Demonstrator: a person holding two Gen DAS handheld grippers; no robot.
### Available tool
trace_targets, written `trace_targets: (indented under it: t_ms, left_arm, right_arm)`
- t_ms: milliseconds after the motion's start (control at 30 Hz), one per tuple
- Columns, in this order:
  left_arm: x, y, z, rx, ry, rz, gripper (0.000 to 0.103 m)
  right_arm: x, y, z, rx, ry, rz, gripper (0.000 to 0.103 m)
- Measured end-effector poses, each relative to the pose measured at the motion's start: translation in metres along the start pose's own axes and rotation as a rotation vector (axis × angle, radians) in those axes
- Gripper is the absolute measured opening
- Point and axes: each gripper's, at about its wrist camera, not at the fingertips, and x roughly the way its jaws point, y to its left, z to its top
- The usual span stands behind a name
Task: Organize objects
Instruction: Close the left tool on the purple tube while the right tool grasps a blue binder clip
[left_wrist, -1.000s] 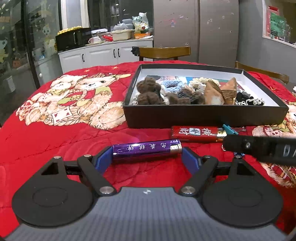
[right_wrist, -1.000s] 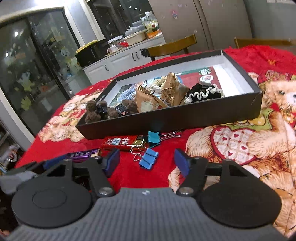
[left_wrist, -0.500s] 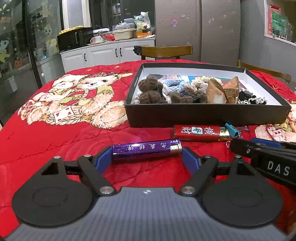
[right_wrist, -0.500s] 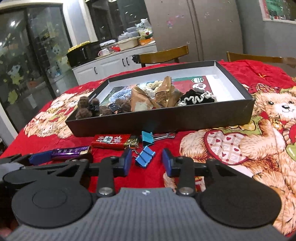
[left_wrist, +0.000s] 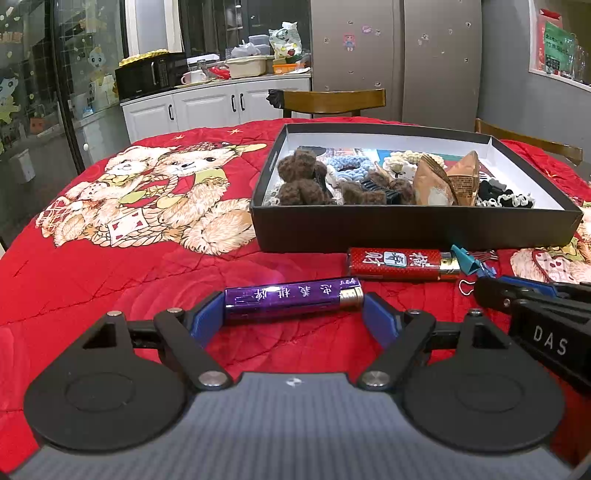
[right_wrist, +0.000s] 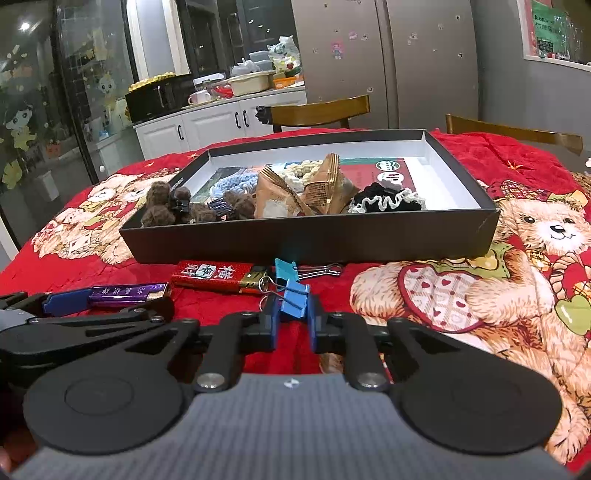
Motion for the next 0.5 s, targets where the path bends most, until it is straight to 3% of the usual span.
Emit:
trace_targets:
  t_ms: [500]
  left_arm:
    - [0.0004,0.0003,0.0000,0.000,0.000,0.000,0.084]
  right_arm:
    - [-0.0027,-0.0033,0.0011,0.011,-0.013,0.007,0.017]
